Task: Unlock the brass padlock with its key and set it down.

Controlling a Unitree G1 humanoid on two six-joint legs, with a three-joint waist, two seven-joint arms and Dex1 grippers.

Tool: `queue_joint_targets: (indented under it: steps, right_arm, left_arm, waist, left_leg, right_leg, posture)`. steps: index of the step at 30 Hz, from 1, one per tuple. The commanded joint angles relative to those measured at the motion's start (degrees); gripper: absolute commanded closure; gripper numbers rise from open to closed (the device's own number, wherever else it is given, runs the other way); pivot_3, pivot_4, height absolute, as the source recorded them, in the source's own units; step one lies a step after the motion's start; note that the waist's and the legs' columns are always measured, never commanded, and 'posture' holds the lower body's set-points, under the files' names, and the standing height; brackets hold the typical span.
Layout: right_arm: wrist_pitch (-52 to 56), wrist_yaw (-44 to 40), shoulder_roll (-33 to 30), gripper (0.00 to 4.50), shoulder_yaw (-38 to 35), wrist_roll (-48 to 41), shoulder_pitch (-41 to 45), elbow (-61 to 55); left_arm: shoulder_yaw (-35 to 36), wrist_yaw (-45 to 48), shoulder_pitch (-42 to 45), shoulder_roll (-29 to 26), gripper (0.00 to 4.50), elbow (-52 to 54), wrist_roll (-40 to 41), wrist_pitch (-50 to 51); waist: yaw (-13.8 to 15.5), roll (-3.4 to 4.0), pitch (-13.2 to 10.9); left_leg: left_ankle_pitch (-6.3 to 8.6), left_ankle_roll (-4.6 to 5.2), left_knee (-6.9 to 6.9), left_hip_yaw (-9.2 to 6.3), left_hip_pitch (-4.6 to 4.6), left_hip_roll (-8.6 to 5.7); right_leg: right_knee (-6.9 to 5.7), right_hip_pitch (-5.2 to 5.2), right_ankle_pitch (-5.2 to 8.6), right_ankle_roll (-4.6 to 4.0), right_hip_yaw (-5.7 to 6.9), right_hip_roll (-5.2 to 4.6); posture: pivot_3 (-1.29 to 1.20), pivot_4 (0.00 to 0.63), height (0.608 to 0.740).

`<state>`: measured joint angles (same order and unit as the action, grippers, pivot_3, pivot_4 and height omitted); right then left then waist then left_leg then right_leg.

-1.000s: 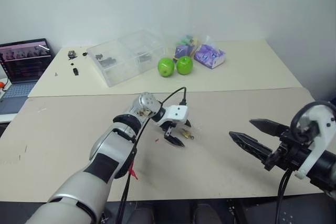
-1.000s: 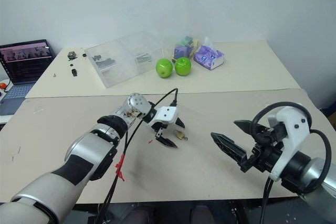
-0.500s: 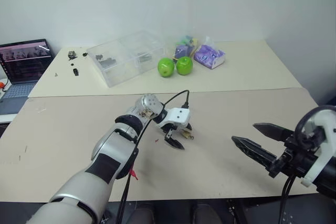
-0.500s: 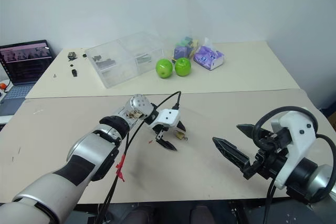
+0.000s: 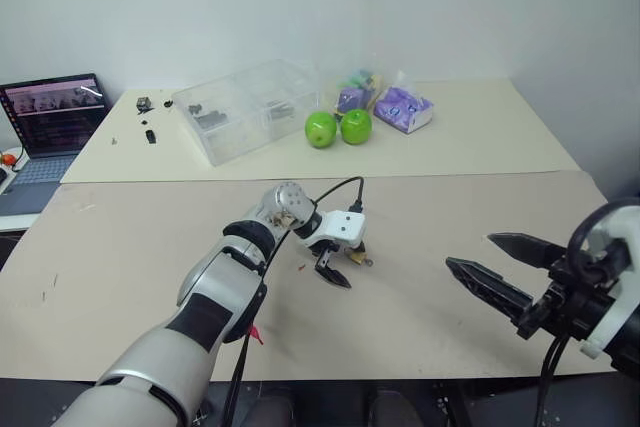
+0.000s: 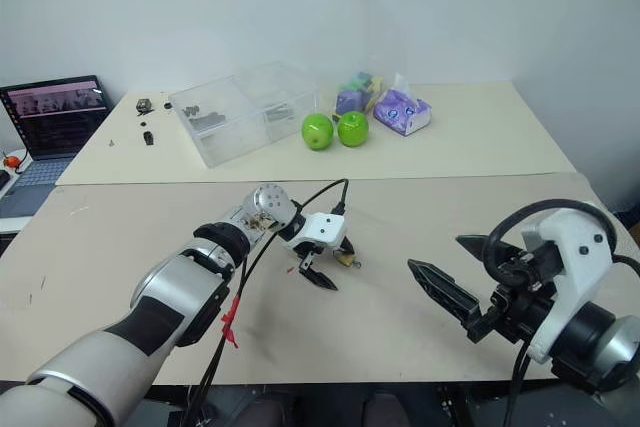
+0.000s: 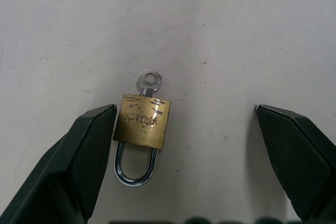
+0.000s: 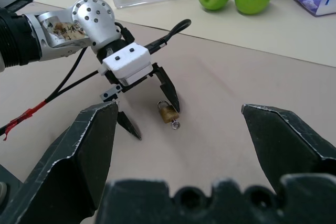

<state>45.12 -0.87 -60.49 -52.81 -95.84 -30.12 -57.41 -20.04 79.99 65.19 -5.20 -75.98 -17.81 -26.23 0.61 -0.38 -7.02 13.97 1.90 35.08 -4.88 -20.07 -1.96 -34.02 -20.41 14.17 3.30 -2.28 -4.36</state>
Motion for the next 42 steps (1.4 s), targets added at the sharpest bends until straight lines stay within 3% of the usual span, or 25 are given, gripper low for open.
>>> queue_joint_targets:
  steps: [1, 2, 5, 10, 19, 25, 29, 35, 37, 39, 42]
  right_arm:
    - [-2.1, 0.6, -1.0, 0.00, -2.4, -1.2, 0.2, -0.9]
    - [-2.1, 0.7, -1.2, 0.00, -2.5, -1.3, 0.2, -0.9]
    - [-2.1, 1.1, -1.7, 0.00, -2.5, -1.4, 0.4, -0.8]
    - [-2.2, 1.7, -2.3, 0.00, -1.9, -0.9, 1.1, -0.4]
    - [-2.4, 1.0, -3.0, 0.00, 1.8, 0.8, 3.4, 0.3]
    - [0.1, -8.2, -6.7, 0.00, 9.4, 11.7, 6.6, 4.3]
    - [-3.6, -18.3, -10.6, 0.00, 26.1, 32.4, 10.9, 8.2]
    - [-16.7, -27.0, -8.0, 0.00, 49.3, 60.3, 30.5, 17.0]
    - [-28.8, -28.0, -10.2, 0.00, 58.4, 81.4, 35.1, 21.7]
    - [-39.4, -28.3, -11.6, 0.00, 63.5, 95.9, 36.5, 27.0]
    - [-49.4, -27.7, -9.1, 0.00, 64.7, 102.2, 34.1, 30.9]
  left_arm:
    - [0.0, -0.5, 0.0, 0.4, 0.54, -0.5, -0.7, 0.3]
    - [0.2, 0.7, -0.1, 0.4, 0.67, -0.4, -0.3, 0.2]
    - [0.9, 3.3, -0.2, 0.7, 1.87, -0.3, 0.6, 0.1]
    - [1.7, 5.9, -0.3, 0.9, 3.49, -0.1, 1.0, 0.5]
    - [5.7, 6.0, 0.6, 1.0, 3.49, 1.0, 5.0, 3.6]
    - [11.8, 9.6, 3.3, -2.3, 3.49, 4.3, 11.1, 9.7]
    - [13.0, 12.5, 3.7, -5.4, 3.49, 9.5, 18.8, 25.7]
    - [-0.9, 12.5, -7.3, -16.5, 3.49, 40.0, 35.0, 49.7]
    - [-4.0, 12.5, -8.6, -19.0, 3.49, 46.9, 37.4, 58.7]
    - [-6.5, 12.5, -10.0, -21.3, 3.49, 52.5, 39.7, 63.1]
    - [-8.4, 12.5, -10.6, -23.1, 3.49, 56.7, 42.6, 67.6]
  waist:
    - [0.0, 0.00, 0.0]
    - [0.0, 0.00, 0.0]
    - [0.1, 0.00, 0.0]
    - [0.0, 0.00, 0.0]
    - [0.0, 0.00, 0.0]
    - [-0.8, 0.00, 0.0]
    - [-1.4, 0.03, 0.0]
    - [-3.4, 0.47, 0.2]
    - [-3.1, 0.51, 0.2]
    - [-2.3, 0.76, 0.3]
    - [-1.6, 0.81, 0.4]
  left_leg:
    - [0.00, 0.00, 0.00, 0.00, 0.00, 0.00]
    - [0.00, 0.00, 0.00, 0.00, 0.00, 0.00]
    - [0.00, 0.00, 0.02, 0.00, -0.01, -0.01]
    - [0.00, 0.00, 0.02, 0.00, -0.02, 0.01]
    - [0.03, 0.05, 0.01, 0.00, -0.10, 0.00]
    - [0.03, 0.05, 0.02, 0.00, -0.10, 0.02]
    - [0.03, 0.05, 0.09, -0.02, -0.09, 0.02]
    - [0.01, 0.03, 0.02, -0.03, -0.01, 0.12]
    - [0.00, 0.01, 0.13, -0.04, 0.11, 0.17]
    - [-0.02, -0.02, 0.27, -0.07, -0.11, 0.12]
    - [-0.02, -0.03, 0.24, -0.03, -0.09, 0.15]
  right_leg:
    - [0.00, 0.00, 0.00, 0.00, 0.00, 0.00]
    - [0.01, 0.00, 0.00, 0.00, 0.00, 0.00]
    - [0.01, 0.02, 0.00, 0.00, 0.01, -0.01]
    - [0.01, 0.01, 0.00, 0.00, 0.00, 0.01]
    - [0.02, -0.02, -0.01, -0.03, 0.01, 0.00]
    - [0.00, -0.07, 0.01, 0.01, 0.02, 0.03]
    - [-0.01, -0.09, 0.03, 0.03, 0.05, 0.06]
    - [-0.13, -0.23, 0.06, 0.04, -0.14, 0.14]
    - [-0.19, -0.56, 0.05, 0.04, -0.09, 0.22]
    - [-0.41, -0.88, 0.07, 0.06, -0.09, 0.27]
    - [-0.29, -0.87, 0.09, 0.09, -0.12, 0.30]
  posture:
    - [0.00, 0.150, 0.740]
    - [0.00, 0.150, 0.740]
    - [0.00, 0.150, 0.740]
    - [0.00, 0.150, 0.740]
    - [0.00, 0.150, 0.740]
    - [0.00, 0.150, 0.740]
    - [0.00, 0.150, 0.740]
    - [0.00, 0.150, 0.740]
    - [0.00, 0.150, 0.740]
    - [0.00, 0.150, 0.740]
    - [0.00, 0.150, 0.740]
